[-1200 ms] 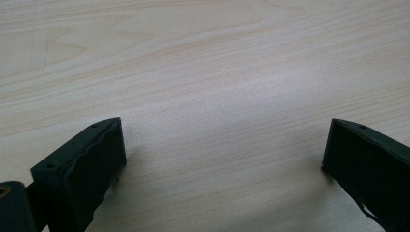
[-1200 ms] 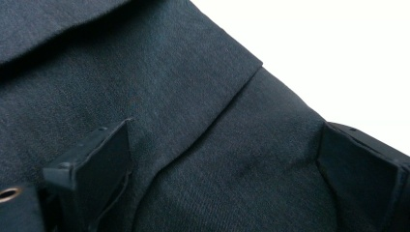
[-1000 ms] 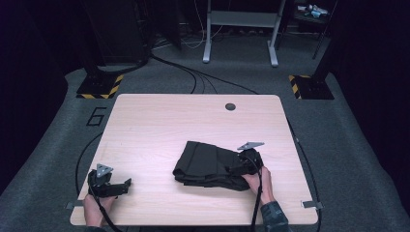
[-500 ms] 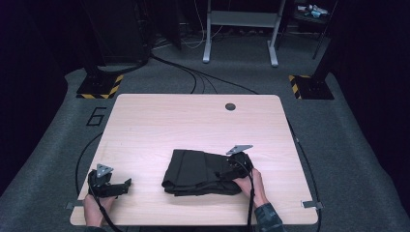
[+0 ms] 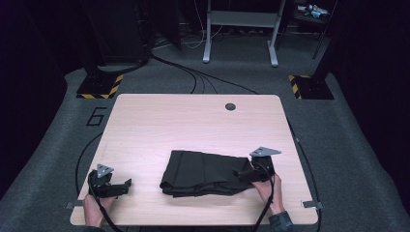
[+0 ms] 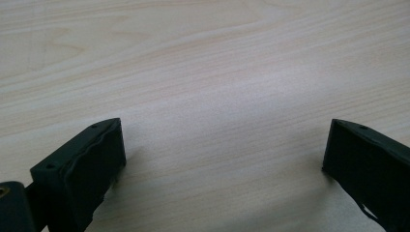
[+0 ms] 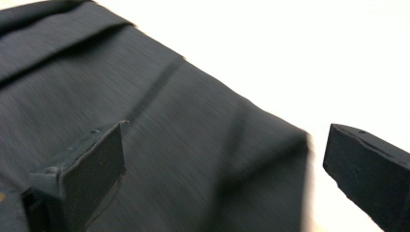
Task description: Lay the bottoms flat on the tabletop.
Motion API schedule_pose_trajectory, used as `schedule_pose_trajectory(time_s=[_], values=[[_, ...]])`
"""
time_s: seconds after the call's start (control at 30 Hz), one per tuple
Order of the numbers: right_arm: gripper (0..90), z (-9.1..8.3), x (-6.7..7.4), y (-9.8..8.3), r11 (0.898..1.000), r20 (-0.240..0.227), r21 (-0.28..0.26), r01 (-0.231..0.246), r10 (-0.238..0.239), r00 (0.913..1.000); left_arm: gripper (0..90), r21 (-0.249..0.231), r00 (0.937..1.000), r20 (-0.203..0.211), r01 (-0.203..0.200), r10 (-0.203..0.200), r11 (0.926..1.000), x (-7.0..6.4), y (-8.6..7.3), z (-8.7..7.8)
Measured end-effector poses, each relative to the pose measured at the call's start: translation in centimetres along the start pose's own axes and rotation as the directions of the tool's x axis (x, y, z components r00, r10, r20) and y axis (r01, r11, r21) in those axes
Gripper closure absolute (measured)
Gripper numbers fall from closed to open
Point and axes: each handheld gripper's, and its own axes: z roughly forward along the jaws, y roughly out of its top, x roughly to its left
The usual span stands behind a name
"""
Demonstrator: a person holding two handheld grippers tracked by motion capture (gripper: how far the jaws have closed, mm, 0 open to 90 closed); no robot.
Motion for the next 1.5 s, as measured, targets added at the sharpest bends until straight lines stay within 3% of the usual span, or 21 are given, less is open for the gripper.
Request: schedule_pose_trajectory(time_s=[0.03,0.13,0.17,0.23,0.3,0.43,0.53,0.6,0.67,0.7,0.73,0.77,0.9,0.93,1.07,1.13,1.17,1.3,1.4,1.5], values=[[0.6,0.0,0.0,0.0,1.000,0.000,0.000,0.000,0.000,1.0000,0.7,0.000,1.0000,0.000,0.000,0.000,1.0000,0.0,0.0,0.0],[0.6,-1.6,-1.6,-1.7,0.999,0.037,-0.008,-0.048,0.048,0.9982,0.6,0.003,0.9999,0.013,0.009,-0.009,1.0000,-0.1,0.0,-0.2],[0.8,-2.4,-2.5,-2.9,0.997,0.057,-0.007,-0.075,0.075,0.9956,0.7,0.003,0.9992,0.035,0.020,-0.020,0.9998,-0.3,0.1,-0.4],[0.9,-2.7,-2.9,-3.5,0.997,0.064,-0.006,-0.078,0.078,0.9949,0.7,-0.007,0.9991,0.038,0.020,-0.020,0.9998,-0.5,0.2,-0.5],[0.9,-3.3,-3.6,-4.6,0.995,0.100,-0.001,-0.095,0.095,0.9904,0.8,-0.020,0.9986,0.053,0.011,-0.010,0.9997,-1.0,0.6,-0.9],[0.9,-3.7,-4.7,-6.2,0.992,0.146,0.004,-0.126,0.124,0.9815,1.0,-0.055,0.9965,0.081,-0.017,0.021,0.9983,-2.4,1.7,-1.8],[1.1,-3.7,-5.6,-7.2,0.989,0.180,-0.006,-0.150,0.149,0.9723,0.8,-0.088,0.9909,0.124,-0.042,0.053,0.9952,-3.9,2.9,-2.7],[1.0,-3.5,-5.8,-7.3,0.988,0.184,-0.001,-0.152,0.150,0.9715,0.7,-0.097,0.9898,0.128,-0.051,0.063,0.9940,-4.4,3.3,-2.9],[1.1,-3.0,-6.1,-7.5,0.990,0.213,0.017,-0.140,0.133,0.9680,0.5,-0.118,0.9833,0.152,-0.082,0.100,0.9896,-5.8,4.4,-3.4],[1.1,-3.0,-6.1,-7.5,0.990,0.213,0.017,-0.140,0.133,0.9680,0.5,-0.118,0.9833,0.152,-0.082,0.100,0.9896,-5.8,4.4,-3.4],[1.6,-2.8,-6.2,-7.4,0.991,0.225,0.019,-0.130,0.123,0.9667,0.5,-0.130,0.9774,0.164,-0.113,0.134,0.9850,-6.8,5.1,-3.7],[1.6,-2.8,-6.2,-7.4,0.991,0.225,0.019,-0.130,0.123,0.9667,0.4,-0.130,0.9774,0.164,-0.113,0.134,0.9850,-6.8,5.1,-3.7],[1.3,-2.4,-6.5,-7.3,0.990,0.242,0.046,-0.134,0.119,0.9629,0.1,-0.149,0.9628,0.198,-0.156,0.184,0.9765,-8.9,6.2,-3.8],[1.5,-2.4,-6.5,-7.3,0.990,0.244,0.044,-0.131,0.116,0.9627,0.0,-0.145,0.9553,0.216,-0.173,0.202,0.9742,-9.4,6.5,-3.9],[1.3,-2.1,-6.2,-7.4,0.992,0.272,0.047,-0.119,0.102,0.9568,0.0,-0.171,0.9412,0.233,-0.208,0.245,0.9631,-11.1,7.5,-3.9],[1.6,-2.2,-6.3,-7.4,0.992,0.273,0.049,-0.114,0.096,0.9573,0.0,-0.183,0.9279,0.256,-0.229,0.271,0.9560,-12.4,8.1,-3.9],[1.6,-2.2,-6.3,-7.4,0.992,0.273,0.049,-0.114,0.096,0.9573,0.0,-0.183,0.9279,0.256,-0.229,0.271,0.9560,-12.4,8.1,-3.9],[1.7,-2.2,-6.1,-7.5,0.991,0.274,0.039,-0.128,0.112,0.9550,0.0,-0.181,0.9042,0.300,-0.259,0.304,0.9489,-14.7,8.6,-3.4],[1.7,-2.2,-6.2,-7.5,0.991,0.277,0.039,-0.125,0.109,0.9545,0.0,-0.171,0.8805,0.325,-0.304,0.345,0.9371,-16.5,8.8,-2.9],[1.8,-2.2,-6.2,-7.5,0.991,0.276,0.039,-0.125,0.109,0.9548,0.0,-0.168,0.8681,0.342,-0.320,0.360,0.9324,-17.9,8.9,-2.5]])
